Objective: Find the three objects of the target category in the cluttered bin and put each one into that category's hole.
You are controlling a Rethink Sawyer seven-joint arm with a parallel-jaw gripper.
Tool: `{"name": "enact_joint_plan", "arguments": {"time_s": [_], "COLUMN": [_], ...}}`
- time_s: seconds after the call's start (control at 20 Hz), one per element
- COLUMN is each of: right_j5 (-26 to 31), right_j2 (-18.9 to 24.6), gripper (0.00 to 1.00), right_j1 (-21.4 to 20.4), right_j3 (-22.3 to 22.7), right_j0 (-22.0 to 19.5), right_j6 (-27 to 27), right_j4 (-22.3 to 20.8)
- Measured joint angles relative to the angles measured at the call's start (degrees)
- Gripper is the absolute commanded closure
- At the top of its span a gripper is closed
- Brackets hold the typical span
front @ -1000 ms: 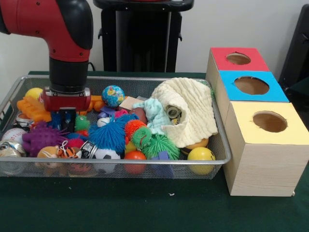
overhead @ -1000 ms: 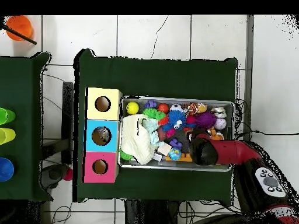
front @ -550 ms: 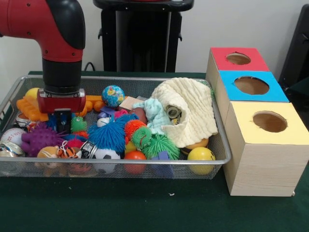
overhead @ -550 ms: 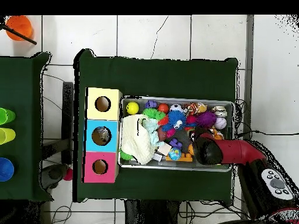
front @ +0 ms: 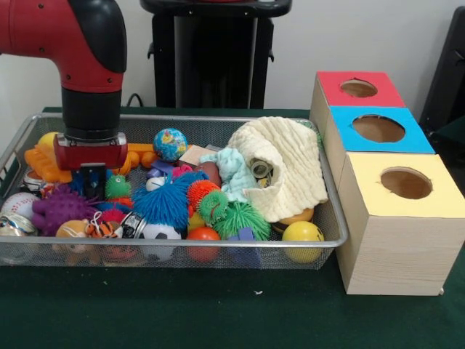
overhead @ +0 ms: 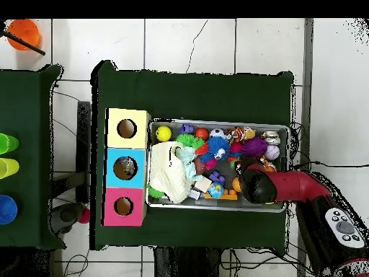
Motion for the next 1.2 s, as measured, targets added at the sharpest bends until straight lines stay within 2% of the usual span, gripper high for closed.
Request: {"name": "enact_joint_plan", "arguments": {"time_s": [0.6, 0.65, 0.95, 1.2], "right_j5": [2.6, 2.9, 5.9, 7.4], "right_j2": [5.3, 5.6, 6.7, 6.8], "gripper": [1.0, 0.0, 0.0, 0.0], "right_j1": [-2.2, -2.3, -2.4, -2.5], "right_j3": [-0.8, -0.7, -0.6, -0.5], "right_j0": [-8.2, -8.6, -8.8, -9.2], "right_j6": [-1.4, -1.4, -1.4, -1.4], "right_j4": [-1.0, -1.0, -0.6, 3.0]}}
